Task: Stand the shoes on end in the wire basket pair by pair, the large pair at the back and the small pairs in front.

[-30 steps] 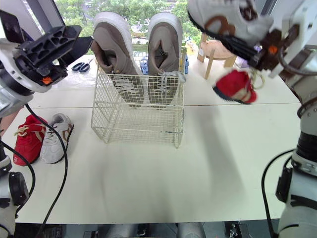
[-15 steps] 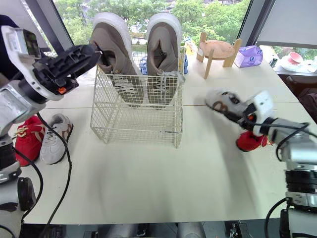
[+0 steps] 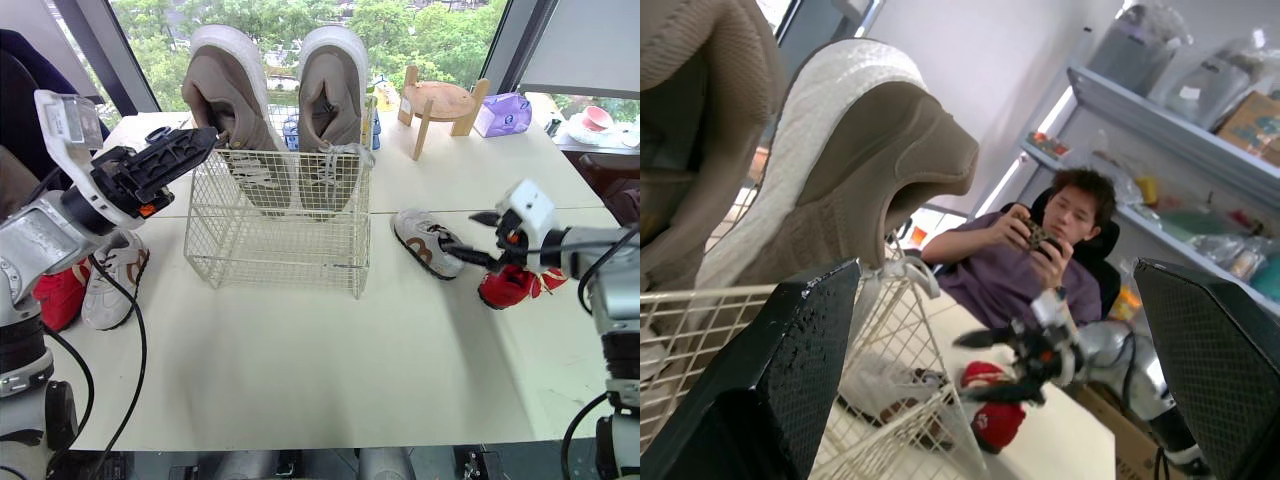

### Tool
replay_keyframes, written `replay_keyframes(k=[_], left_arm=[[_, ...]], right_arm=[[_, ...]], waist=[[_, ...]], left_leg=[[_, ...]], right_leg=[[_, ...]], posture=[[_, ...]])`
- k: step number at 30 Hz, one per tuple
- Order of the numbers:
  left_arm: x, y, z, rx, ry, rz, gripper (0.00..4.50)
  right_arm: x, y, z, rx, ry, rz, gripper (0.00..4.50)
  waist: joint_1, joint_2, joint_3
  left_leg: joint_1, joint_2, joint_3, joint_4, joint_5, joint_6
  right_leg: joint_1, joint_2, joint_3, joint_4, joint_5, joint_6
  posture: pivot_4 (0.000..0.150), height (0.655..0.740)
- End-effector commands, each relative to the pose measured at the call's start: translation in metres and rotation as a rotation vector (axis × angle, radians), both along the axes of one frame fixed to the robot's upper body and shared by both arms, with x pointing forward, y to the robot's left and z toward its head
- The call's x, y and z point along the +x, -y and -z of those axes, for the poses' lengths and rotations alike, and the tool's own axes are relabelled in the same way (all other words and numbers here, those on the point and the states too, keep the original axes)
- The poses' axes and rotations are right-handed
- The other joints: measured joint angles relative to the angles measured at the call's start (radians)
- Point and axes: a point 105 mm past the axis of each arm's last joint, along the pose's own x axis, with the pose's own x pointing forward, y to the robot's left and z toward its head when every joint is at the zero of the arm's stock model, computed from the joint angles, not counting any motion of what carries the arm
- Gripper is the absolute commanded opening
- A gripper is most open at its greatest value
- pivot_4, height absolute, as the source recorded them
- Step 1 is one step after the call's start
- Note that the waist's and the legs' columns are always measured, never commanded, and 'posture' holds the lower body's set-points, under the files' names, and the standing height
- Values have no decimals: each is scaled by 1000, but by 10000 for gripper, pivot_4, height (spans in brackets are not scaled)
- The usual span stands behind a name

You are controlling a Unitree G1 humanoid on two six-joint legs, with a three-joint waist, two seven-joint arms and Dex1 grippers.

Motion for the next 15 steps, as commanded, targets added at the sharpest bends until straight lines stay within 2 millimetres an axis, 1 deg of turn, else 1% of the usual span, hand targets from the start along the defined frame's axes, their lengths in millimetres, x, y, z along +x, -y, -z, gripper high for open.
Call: replay_keyframes(k=[1,4,7,9,12,15], left_arm=[[-3,0,-8,-15,45,-12,45000],[-2,3,-7,-14,44,-14,45000],[-2,3,-6,-18,42,-20,45000],[-2,2,-4,-16,37,-29,45000],[-3,3,0,-6,34,-35,45000],[-4,5,1,0,34,-36,45000]], right_arm=[[-1,-18,-15,11,22,-67,44321],[2,-28,-7,-19,-21,-75,44321],[8,-21,13,-87,-71,-9,44321],[7,-16,26,-108,-116,16,44321],[7,-18,38,-93,-165,41,44321],[12,-10,52,-141,-177,92,44321]], waist=[[2,0,0],[2,0,0],[7,0,0],[7,0,0],[5,0,0],[4,0,0]], left_leg=[[0,0,0,0,0,0],[0,0,0,0,0,0],[0,-1,0,0,0,0],[-1,-1,0,1,0,0],[-1,-1,0,0,0,0],[-1,-1,0,1,0,0]], right_leg=[[0,0,0,0,0,0],[0,0,0,0,0,0],[0,0,0,0,0,0],[0,0,0,0,0,0],[0,0,0,-1,0,0],[0,0,0,-1,0,0]], posture=[[1500,7400],[1500,7400],[1500,7400],[1500,7400],[1500,7400],[1500,7400]])
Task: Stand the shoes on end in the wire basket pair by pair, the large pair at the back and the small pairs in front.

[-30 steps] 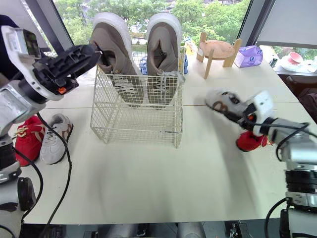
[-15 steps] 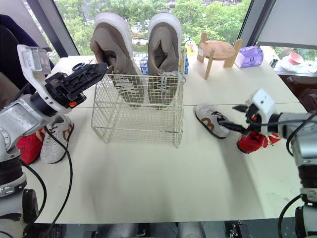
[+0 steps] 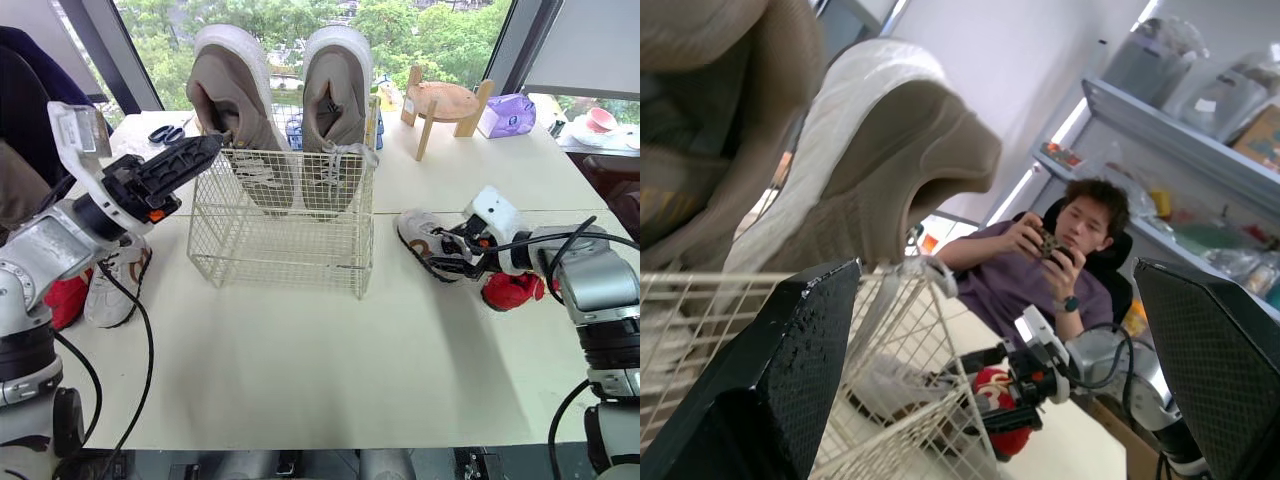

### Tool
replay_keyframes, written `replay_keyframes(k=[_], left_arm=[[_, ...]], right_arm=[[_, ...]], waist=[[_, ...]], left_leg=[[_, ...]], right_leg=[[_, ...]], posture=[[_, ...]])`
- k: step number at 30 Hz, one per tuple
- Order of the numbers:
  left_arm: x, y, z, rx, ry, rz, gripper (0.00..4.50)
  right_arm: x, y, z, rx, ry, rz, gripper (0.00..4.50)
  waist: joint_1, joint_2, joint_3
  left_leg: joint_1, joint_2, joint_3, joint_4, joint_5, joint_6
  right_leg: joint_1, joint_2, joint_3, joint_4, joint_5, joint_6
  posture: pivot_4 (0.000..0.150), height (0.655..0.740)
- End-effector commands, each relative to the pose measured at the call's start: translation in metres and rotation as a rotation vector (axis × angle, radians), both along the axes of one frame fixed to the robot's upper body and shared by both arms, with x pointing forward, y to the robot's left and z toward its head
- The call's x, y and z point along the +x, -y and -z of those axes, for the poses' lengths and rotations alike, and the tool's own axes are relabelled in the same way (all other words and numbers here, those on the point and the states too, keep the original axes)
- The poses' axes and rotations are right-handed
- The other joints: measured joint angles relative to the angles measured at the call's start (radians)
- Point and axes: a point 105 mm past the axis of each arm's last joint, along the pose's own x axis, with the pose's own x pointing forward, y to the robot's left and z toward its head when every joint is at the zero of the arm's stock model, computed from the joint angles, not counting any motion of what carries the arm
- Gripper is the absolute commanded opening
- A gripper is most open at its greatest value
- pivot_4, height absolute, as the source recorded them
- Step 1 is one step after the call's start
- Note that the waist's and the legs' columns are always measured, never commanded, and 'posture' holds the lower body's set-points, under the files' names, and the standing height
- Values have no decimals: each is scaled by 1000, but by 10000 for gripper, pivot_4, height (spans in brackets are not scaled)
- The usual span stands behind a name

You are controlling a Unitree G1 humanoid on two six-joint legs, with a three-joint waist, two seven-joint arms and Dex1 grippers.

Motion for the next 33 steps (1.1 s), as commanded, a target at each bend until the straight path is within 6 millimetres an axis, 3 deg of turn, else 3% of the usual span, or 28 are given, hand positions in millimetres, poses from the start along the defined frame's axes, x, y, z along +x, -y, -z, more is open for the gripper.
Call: replay_keyframes(k=[1,5,9,14,19,22,25,28,32,33], left_arm=[[-7,2,-10,5,57,-4,45000],[-11,5,-6,46,66,13,45000],[-26,6,2,165,94,58,45000],[-49,11,34,434,83,165,45000],[-60,13,57,607,83,236,45000],[-55,11,58,611,92,219,45000],[-52,9,57,602,99,208,45000],[-45,5,48,566,113,179,45000],[-29,-9,16,405,143,98,45000],[-20,-17,1,338,160,43,45000]], right_arm=[[5,6,9,-37,0,48,44321],[8,5,21,-52,-14,56,44321],[15,12,13,-36,30,103,44321],[12,11,17,-10,12,96,44321],[13,-4,23,31,-8,62,44321],[6,-7,30,1,-26,23,36512],[7,1,30,-39,-5,43,22916],[14,9,9,-30,70,72,13852],[22,32,-43,-18,255,122,13852],[23,39,-72,-4,352,127,13852]], waist=[[-1,0,0],[-1,0,0],[-3,0,0],[-4,0,0],[-2,0,0],[-2,0,0],[-3,0,0],[-3,-1,0],[3,0,0],[2,0,0]], left_leg=[[0,0,0,0,0,0],[0,0,0,0,0,0],[0,0,0,0,0,0],[0,0,0,-1,0,0],[0,0,1,-1,0,0],[0,0,1,-1,0,0],[0,0,0,-1,0,1],[1,1,0,-1,0,1],[0,0,0,0,0,1],[0,0,0,0,0,1]], right_leg=[[0,0,0,0,0,0],[0,0,0,0,0,0],[0,1,0,0,0,0],[0,2,0,0,0,0],[1,2,-1,0,-1,-1],[1,2,-1,0,-1,-1],[1,2,-1,0,0,0],[1,2,-1,0,0,0],[1,1,-1,0,0,0],[1,1,-1,0,0,0]], posture=[[1500,7400],[1500,7400],[1500,7400],[1500,7400],[1500,7400],[1500,7400],[1500,7400],[1500,7400],[1500,7400],[1500,7400]])
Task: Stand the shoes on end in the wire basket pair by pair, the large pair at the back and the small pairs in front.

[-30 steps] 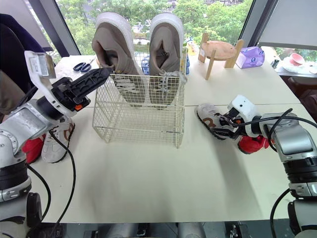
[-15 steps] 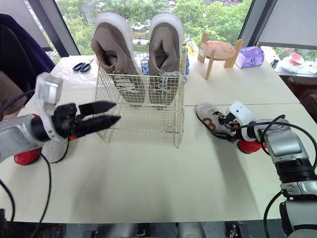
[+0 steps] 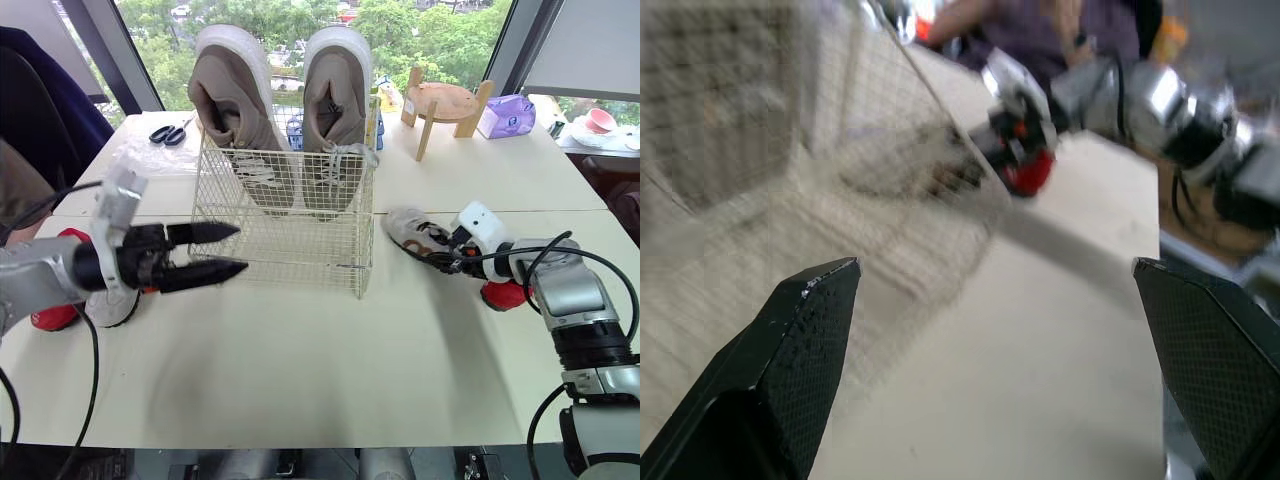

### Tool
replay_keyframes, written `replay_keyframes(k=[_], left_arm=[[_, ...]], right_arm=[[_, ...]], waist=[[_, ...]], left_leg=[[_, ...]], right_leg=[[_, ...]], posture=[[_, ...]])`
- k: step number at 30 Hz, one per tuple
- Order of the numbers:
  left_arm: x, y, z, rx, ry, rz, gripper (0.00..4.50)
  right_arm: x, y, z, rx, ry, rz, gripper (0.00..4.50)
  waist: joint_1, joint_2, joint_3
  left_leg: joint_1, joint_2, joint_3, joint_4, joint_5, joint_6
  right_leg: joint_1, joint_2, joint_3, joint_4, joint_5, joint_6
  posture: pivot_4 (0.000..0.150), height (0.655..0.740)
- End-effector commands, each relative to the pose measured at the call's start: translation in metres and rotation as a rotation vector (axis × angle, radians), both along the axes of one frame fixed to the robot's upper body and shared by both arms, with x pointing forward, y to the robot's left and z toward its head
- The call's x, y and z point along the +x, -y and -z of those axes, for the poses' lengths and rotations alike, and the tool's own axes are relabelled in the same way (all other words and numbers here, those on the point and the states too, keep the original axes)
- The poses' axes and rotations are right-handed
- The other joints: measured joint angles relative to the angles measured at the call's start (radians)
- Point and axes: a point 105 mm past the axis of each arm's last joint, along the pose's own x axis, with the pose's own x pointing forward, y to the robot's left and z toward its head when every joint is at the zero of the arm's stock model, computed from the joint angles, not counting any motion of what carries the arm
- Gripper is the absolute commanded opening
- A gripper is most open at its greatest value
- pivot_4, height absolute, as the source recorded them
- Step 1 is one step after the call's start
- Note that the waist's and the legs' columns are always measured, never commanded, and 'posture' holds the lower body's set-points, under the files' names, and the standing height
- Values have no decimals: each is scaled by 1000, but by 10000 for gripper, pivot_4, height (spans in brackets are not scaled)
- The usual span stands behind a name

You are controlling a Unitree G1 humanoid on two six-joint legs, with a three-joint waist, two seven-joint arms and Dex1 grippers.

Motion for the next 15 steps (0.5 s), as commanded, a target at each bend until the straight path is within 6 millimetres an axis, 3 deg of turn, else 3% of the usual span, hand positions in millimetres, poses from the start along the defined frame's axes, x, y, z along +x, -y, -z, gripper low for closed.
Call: replay_keyframes(k=[1,4,6,8,11,15], left_arm=[[17,-23,-51,-216,106,-100,45000],[23,-32,-75,-333,132,-109,45000],[25,-38,-98,-454,138,-82,45000],[26,-39,-117,-517,153,-51,45000],[28,-37,-139,-542,106,-7,45000],[22,-24,-154,-530,118,60,45000]], right_arm=[[6,26,-110,27,371,44,13852],[4,30,-168,129,574,45,13852],[-8,15,-221,299,760,-36,13852],[-21,-14,-244,362,844,-189,13852],[-36,-72,-247,338,862,-440,13852],[-38,-103,-249,304,913,-528,13852]], waist=[[-2,0,0],[-9,1,1],[-12,1,1],[-12,0,1],[-14,-2,1],[-9,-2,1]], left_leg=[[0,0,0,0,0,0],[-1,0,1,0,0,0],[0,1,1,-1,0,0],[0,3,0,-3,0,0],[0,3,0,-3,0,0],[0,2,0,-1,0,0]], right_leg=[[0,0,0,0,0,0],[-2,0,0,1,1,1],[-2,1,0,1,1,1],[-2,2,0,0,1,1],[-2,2,0,0,1,1],[-2,1,0,2,1,2]], posture=[[1500,7400],[1500,7400],[1500,7400],[1500,7400],[1500,7400],[1500,7400]])
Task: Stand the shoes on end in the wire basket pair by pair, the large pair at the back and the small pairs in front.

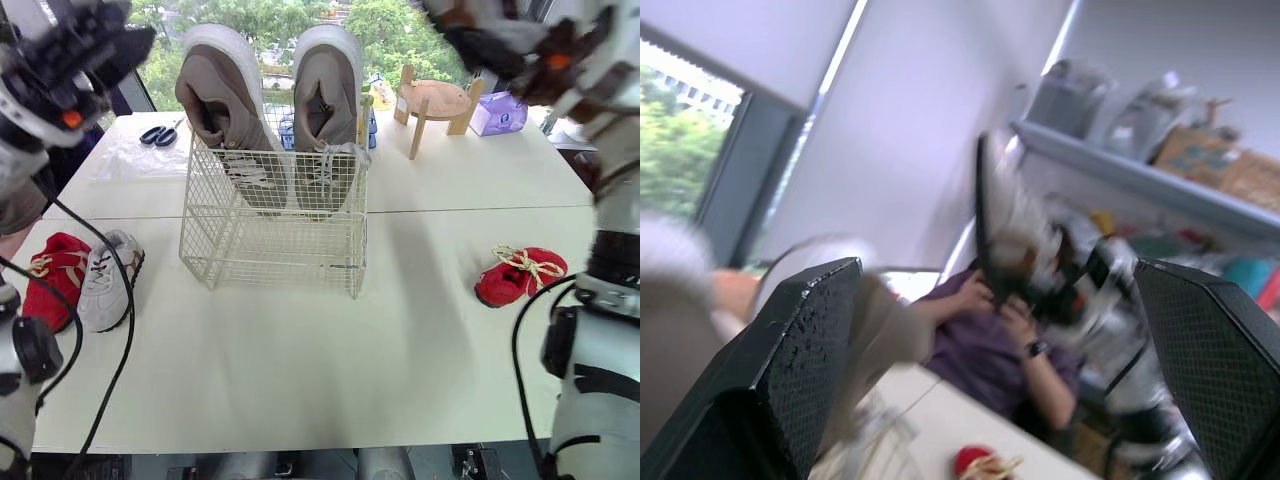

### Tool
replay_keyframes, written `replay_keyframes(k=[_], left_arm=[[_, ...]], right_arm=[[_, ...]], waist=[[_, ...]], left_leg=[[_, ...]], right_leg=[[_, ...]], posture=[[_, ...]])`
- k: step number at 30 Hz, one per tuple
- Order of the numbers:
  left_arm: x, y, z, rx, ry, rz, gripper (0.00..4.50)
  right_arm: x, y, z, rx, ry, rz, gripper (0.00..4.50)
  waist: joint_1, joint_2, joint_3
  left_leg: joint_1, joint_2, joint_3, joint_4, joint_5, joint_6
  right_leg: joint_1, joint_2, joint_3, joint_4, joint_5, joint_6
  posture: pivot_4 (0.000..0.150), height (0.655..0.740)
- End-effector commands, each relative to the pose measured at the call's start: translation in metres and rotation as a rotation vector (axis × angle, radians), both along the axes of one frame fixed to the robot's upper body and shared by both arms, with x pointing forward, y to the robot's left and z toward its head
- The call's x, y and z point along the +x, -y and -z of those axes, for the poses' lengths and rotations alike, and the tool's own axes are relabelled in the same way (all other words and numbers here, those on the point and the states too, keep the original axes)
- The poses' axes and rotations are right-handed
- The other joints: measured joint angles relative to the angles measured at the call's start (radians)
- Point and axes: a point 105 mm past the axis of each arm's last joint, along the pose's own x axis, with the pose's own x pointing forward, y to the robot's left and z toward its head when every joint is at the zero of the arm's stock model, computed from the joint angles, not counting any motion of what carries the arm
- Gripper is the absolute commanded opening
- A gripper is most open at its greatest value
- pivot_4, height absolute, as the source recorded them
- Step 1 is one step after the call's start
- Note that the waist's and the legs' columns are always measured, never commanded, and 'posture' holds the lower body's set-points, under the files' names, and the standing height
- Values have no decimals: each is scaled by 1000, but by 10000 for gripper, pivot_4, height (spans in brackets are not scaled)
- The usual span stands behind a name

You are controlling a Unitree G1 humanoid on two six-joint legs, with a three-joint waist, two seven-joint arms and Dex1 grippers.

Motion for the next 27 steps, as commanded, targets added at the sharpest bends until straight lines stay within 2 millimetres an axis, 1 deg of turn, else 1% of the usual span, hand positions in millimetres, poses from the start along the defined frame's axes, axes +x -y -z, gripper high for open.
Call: replay_keyframes(k=[1,2,3,5,9,11,15,20,22,23,24,25,26,27], left_arm=[[-8,11,-5,54,30,33,45000],[-9,14,-3,72,31,34,45000],[-8,19,0,94,27,47,45000],[-6,24,3,118,15,58,45000],[4,29,8,164,-5,46,45000],[6,32,9,189,-4,58,45000],[10,39,2,200,1,101,45000],[11,50,6,272,10,160,45000],[11,52,8,287,6,179,39381],[10,52,8,287,8,194,37359],[8,52,7,284,10,209,31723],[8,52,7,279,11,220,28249],[8,51,6,275,11,225,21899],[8,51,6,272,11,226,17273]], right_arm=[[-15,-16,-20,-43,145,-27,13852],[-16,-20,-20,-52,152,-41,13852],[-18,-31,-17,-89,178,-64,13852],[-21,-45,-12,-162,221,-84,13852],[-28,-62,-6,-225,254,-148,13852],[-30,-69,-2,-263,260,-168,13852],[-32,-76,4,-333,282,-186,13852],[-35,-83,6,-387,328,-190,13852],[-36,-85,6,-393,339,-191,13428],[-37,-86,5,-393,342,-190,13428],[-37,-86,5,-391,345,-188,13428],[-37,-86,5,-391,345,-188,13428],[-37,-86,5,-391,345,-188,13428],[-37,-87,5,-392,344,-188,13428]], waist=[[8,0,0],[11,0,0],[13,-1,1],[10,-1,1],[4,-1,1],[4,-1,1],[4,-1,1],[4,-1,1],[4,-2,1],[4,-2,1],[3,-2,1],[3,-2,1],[3,-2,1],[3,-1,1]], left_leg=[[0,-1,0,0,0,0],[0,-2,0,0,0,0],[-1,-2,-1,0,0,0],[-2,-3,-1,1,0,0],[-1,-3,-1,1,1,-1],[-1,-3,-1,1,1,-3],[-1,-2,-1,0,1,-2],[-1,-3,-1,0,1,-1],[-1,-3,-1,0,1,-1],[-1,-3,-1,0,1,-1],[-1,-3,-1,0,1,-1],[-1,-3,-1,0,1,-1],[-1,-2,-1,0,1,-1],[-1,-2,-1,0,1,-1]], right_leg=[[0,-1,0,0,0,0],[0,-2,0,0,0,0],[0,-2,0,0,0,0],[0,-3,0,-1,0,1],[0,-2,0,-1,0,1],[-1,-2,0,-1,0,1],[-1,-1,0,-1,0,1],[-1,-1,0,-1,0,1],[-1,-1,0,-1,0,1],[-1,-1,0,-1,0,1],[-1,-1,0,-1,0,1],[-1,-1,0,-1,0,1],[-1,-1,0,-1,0,1],[-1,-1,0,-1,0,1]], posture=[[1500,7400],[1500,7400],[1500,7400],[1500,7400],[1500,7400],[1500,7400],[1500,7400],[1500,7400],[1500,7400],[1500,7400],[1500,7400],[1500,7400],[1500,7400],[1500,7400]])
